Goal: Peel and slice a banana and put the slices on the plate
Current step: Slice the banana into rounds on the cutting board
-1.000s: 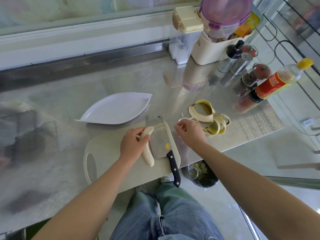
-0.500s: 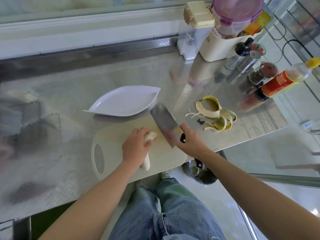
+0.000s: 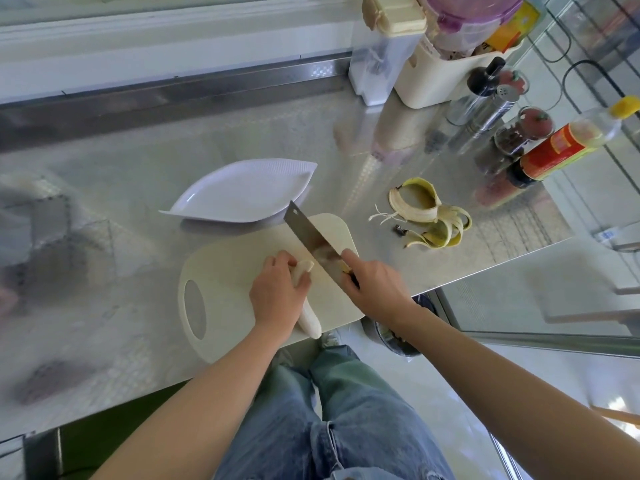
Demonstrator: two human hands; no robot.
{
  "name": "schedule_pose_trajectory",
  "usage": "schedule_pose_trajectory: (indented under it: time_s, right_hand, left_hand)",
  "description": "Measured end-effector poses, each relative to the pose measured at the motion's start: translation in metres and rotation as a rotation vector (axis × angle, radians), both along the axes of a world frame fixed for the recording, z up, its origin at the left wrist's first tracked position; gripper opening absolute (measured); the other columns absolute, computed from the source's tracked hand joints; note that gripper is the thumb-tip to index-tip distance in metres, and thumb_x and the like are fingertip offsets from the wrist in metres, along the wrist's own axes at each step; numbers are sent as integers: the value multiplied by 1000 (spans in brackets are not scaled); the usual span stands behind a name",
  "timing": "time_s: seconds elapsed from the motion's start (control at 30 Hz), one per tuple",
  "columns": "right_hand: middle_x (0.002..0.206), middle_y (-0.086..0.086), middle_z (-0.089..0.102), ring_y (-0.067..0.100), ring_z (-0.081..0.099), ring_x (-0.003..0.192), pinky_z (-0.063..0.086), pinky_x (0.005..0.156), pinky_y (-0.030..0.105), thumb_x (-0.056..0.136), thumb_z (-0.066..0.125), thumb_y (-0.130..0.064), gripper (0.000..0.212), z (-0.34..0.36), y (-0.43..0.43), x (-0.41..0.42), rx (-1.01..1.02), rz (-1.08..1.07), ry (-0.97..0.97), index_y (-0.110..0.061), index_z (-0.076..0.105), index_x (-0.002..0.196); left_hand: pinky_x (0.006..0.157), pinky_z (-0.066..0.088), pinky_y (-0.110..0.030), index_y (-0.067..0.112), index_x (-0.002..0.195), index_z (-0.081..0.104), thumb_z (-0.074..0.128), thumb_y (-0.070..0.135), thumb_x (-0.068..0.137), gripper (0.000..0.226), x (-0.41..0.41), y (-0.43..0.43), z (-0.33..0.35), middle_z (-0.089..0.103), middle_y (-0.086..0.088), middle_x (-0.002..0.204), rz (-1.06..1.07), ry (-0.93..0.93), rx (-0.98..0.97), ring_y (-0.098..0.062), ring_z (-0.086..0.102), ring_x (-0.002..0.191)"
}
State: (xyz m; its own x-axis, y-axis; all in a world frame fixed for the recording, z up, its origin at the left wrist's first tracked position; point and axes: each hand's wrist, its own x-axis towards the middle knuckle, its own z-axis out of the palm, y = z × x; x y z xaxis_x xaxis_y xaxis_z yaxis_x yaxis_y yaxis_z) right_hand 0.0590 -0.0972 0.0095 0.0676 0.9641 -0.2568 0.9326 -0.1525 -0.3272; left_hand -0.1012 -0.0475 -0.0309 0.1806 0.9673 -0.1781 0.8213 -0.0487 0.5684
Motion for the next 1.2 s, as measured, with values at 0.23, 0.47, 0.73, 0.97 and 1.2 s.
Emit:
schedule_pose_trajectory:
  time_s: [0.23, 0.47, 0.73, 0.97, 1.2]
  right_hand:
    - [70, 8, 54, 21, 44, 53, 27, 45, 25, 98, 35, -23, 17, 6, 2, -2, -5, 82, -67, -18, 42, 113]
    - [65, 6, 50, 23, 44, 51, 25, 47, 27, 97, 34, -22, 18, 6, 5, -3, 8, 120, -128, -17, 42, 113]
    - [62, 4, 41, 25, 41, 52, 24, 48, 26, 99, 32, -25, 14, -12, 9, -9, -41, 119, -107, -16, 39, 107]
    - [57, 4, 45, 25, 39, 46, 23, 43, 25, 97, 41, -23, 10, -9, 7, -3, 77, 63, -39, -14, 44, 101]
    - [65, 7, 53, 24, 47, 53, 26, 46, 25, 98, 36, -25, 20, -5, 9, 2, 24, 147, -75, -18, 43, 115]
  left_hand:
    - [58, 32, -27, 16, 92, 55, 64, 39, 86, 25, 1, 0, -1, 54, -1, 89, 20, -7, 17, -17, 45, 67]
    - [57, 35, -29, 16, 91, 55, 64, 36, 85, 23, 3, 0, -1, 56, -1, 91, 34, 13, -3, -24, 54, 72]
    - [58, 38, -30, 16, 87, 58, 65, 31, 83, 17, 2, 0, -3, 56, 0, 90, 46, -21, -34, -25, 56, 72]
    - [57, 35, -27, 16, 87, 57, 65, 34, 85, 20, 2, 0, -5, 55, 2, 88, 46, -30, -6, -21, 52, 68]
    - [58, 34, -27, 18, 87, 57, 66, 35, 84, 19, 2, 1, -5, 55, 3, 88, 47, -27, -5, -20, 53, 70]
